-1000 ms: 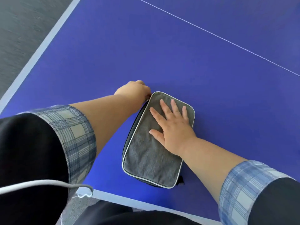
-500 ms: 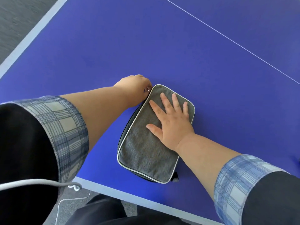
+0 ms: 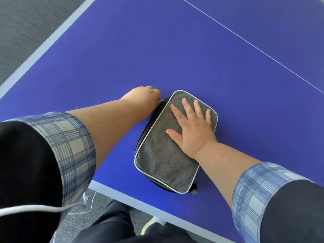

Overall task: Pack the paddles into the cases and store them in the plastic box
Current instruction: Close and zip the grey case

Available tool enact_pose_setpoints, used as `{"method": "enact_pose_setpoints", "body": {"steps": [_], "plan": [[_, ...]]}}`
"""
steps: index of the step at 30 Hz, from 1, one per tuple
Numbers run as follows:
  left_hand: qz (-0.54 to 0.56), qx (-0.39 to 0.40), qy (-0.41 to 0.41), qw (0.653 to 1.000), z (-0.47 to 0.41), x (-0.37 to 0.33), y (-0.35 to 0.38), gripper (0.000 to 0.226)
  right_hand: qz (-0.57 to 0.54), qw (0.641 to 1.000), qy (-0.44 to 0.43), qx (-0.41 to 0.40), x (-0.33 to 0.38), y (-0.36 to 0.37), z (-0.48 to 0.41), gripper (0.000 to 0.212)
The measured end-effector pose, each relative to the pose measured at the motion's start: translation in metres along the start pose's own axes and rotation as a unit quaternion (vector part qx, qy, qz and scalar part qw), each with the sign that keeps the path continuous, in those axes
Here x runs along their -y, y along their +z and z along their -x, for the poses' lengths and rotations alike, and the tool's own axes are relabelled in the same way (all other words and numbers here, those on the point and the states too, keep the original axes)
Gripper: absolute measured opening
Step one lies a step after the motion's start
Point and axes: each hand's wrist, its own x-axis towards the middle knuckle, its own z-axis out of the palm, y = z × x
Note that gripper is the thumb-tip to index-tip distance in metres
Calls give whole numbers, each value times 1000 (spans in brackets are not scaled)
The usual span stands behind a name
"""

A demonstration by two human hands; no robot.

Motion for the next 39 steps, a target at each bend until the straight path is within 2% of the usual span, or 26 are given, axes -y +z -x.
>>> {"method": "enact_pose_setpoints", "body": {"steps": [5, 16, 20, 24, 26, 28, 30, 35, 39], "plan": [[58, 1, -65, 996, 44, -4, 7, 35, 1, 1000, 0, -2, 1, -3, -3, 82], [86, -26, -148, 985, 128, -12, 38, 29, -20, 1000, 0, -6, -4, 3, -7, 84], [104, -39, -174, 978, 158, -14, 47, 28, -44, 999, 10, 16, -2, 2, -6, 87], [118, -58, -196, 972, 158, -11, 45, 20, -74, 996, 29, 47, 5, -5, -5, 81], [116, -67, -205, 969, 152, -9, 42, 20, -55, 998, -25, 8, 6, -12, -4, 77], [122, -74, -214, 966, 148, -6, 40, 21, 4, 989, -146, -34, 5, -14, -2, 76], [132, -79, -220, 963, 148, -3, 42, 21, 36, 978, -203, -13, 4, -8, -1, 77], [143, -125, -210, 959, 165, 1, 56, 21, 33, 983, -180, -24, 7, 3, -5, 82], [157, -162, -194, 955, 183, 0, 65, 20, 25, 983, -178, -24, 7, 4, -2, 77]]}}
